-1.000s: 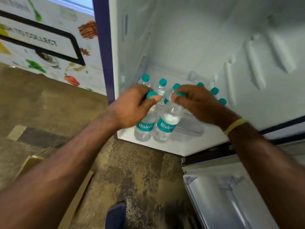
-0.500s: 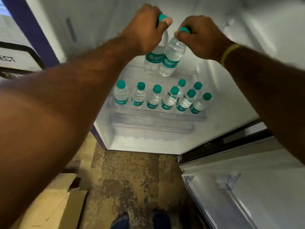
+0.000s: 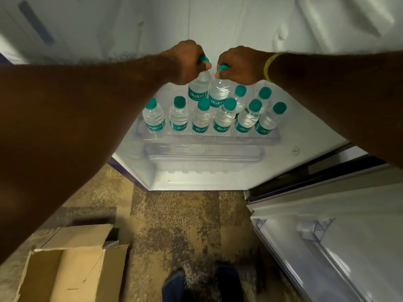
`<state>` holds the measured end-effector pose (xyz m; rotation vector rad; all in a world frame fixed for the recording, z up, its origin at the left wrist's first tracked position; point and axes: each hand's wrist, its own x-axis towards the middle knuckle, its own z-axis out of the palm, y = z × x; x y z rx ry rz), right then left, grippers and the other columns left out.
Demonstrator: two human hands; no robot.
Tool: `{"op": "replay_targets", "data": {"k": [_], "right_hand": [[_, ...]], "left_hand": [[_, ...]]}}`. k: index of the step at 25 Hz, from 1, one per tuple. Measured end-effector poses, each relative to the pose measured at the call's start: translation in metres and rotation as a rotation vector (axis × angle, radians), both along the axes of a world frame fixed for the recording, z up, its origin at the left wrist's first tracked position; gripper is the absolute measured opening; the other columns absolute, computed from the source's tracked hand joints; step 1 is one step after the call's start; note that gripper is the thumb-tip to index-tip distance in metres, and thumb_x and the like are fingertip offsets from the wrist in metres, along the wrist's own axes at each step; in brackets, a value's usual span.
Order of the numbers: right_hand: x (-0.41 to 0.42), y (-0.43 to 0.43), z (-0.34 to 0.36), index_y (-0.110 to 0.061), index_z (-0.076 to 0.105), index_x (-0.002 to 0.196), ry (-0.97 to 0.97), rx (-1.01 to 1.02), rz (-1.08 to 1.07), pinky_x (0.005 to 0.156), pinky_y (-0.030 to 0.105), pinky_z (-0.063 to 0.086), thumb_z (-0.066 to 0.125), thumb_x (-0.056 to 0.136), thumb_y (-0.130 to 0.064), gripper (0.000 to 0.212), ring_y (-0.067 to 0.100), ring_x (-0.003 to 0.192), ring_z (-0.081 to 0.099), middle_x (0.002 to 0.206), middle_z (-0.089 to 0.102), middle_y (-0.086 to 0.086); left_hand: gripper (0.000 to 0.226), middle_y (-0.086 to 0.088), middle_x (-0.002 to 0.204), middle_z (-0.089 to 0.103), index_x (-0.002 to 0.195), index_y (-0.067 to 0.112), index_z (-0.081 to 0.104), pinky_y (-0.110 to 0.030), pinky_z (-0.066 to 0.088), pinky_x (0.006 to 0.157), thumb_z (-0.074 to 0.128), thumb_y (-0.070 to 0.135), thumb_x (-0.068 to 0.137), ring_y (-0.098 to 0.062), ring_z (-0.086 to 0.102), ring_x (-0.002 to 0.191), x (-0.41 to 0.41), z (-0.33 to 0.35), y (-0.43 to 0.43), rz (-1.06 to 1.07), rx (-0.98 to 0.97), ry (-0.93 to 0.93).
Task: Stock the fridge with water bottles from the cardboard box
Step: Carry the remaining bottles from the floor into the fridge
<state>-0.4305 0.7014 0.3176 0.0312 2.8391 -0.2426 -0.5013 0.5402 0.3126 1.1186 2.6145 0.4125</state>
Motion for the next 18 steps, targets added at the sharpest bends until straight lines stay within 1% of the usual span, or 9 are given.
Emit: {"op": "replay_targets", "data": {"k": [2,4,7,9,11,15,18], "right_hand": [[0.001,0.001,-0.008,-0.009,0.056,0.122,-0.017,-0.007,0.003,0.084,0.034,0.04,0.048,0.1,-0.039,0.038,0.021,0.095,0.049,0.118,0.059,0.012],[0.0,0.001,-0.016,-0.009,0.056,0.123,-0.03,-0.003,0.021,0.088,0.038,0.043,0.049,0.1,-0.039,0.039,0.023,0.096,0.05,0.119,0.06,0.013],[0.001,0.0,-0.021,-0.008,0.056,0.124,-0.059,0.002,0.051,0.093,0.04,0.043,0.05,0.1,-0.038,0.039,0.024,0.099,0.05,0.121,0.059,0.014],[0.002,0.0,-0.024,-0.007,0.055,0.125,-0.071,0.001,0.06,0.094,0.038,0.041,0.05,0.1,-0.037,0.039,0.022,0.098,0.048,0.123,0.058,0.014],[0.002,0.0,-0.029,-0.008,0.055,0.125,-0.088,-0.002,0.066,0.093,0.036,0.041,0.05,0.1,-0.037,0.039,0.021,0.097,0.047,0.123,0.058,0.013],[0.003,-0.005,-0.035,-0.011,0.054,0.126,-0.114,0.005,0.075,0.097,0.041,0.044,0.049,0.1,-0.039,0.039,0.027,0.106,0.053,0.124,0.059,0.012],[0.0,-0.01,-0.035,-0.015,0.052,0.128,-0.11,0.053,0.085,0.097,0.042,0.043,0.047,0.099,-0.047,0.043,0.026,0.106,0.053,0.123,0.06,0.009]], "left_hand": [[0.048,-0.017,0.126,0.055,0.13,0.006,0.055,-0.031,0.037,0.087,0.045,0.042,0.1,-0.03,0.053,0.111,0.002,-0.007,0.0,-0.026,-0.046,-0.007],[0.048,-0.017,0.127,0.055,0.131,0.006,0.055,-0.033,0.039,0.089,0.046,0.042,0.1,-0.031,0.053,0.113,0.002,-0.012,-0.001,-0.046,-0.092,-0.014],[0.046,-0.015,0.125,0.057,0.13,0.007,0.056,-0.033,0.039,0.087,0.048,0.041,0.1,-0.029,0.054,0.107,0.002,-0.021,-0.003,-0.041,-0.131,-0.039],[0.044,-0.014,0.123,0.059,0.129,0.007,0.057,-0.031,0.038,0.084,0.049,0.04,0.099,-0.024,0.052,0.098,0.001,-0.026,-0.006,-0.029,-0.149,-0.067],[0.043,-0.013,0.122,0.06,0.128,0.008,0.057,-0.031,0.039,0.084,0.05,0.039,0.099,-0.021,0.05,0.094,0.0,-0.03,-0.011,-0.021,-0.15,-0.094],[0.043,-0.013,0.119,0.061,0.125,0.009,0.059,-0.031,0.04,0.083,0.051,0.041,0.098,-0.021,0.052,0.093,-0.002,-0.038,-0.016,-0.008,-0.156,-0.113],[0.043,-0.013,0.121,0.06,0.127,0.01,0.058,-0.032,0.039,0.085,0.05,0.042,0.098,-0.021,0.05,0.095,-0.003,-0.038,-0.02,0.001,-0.16,-0.098]]}}
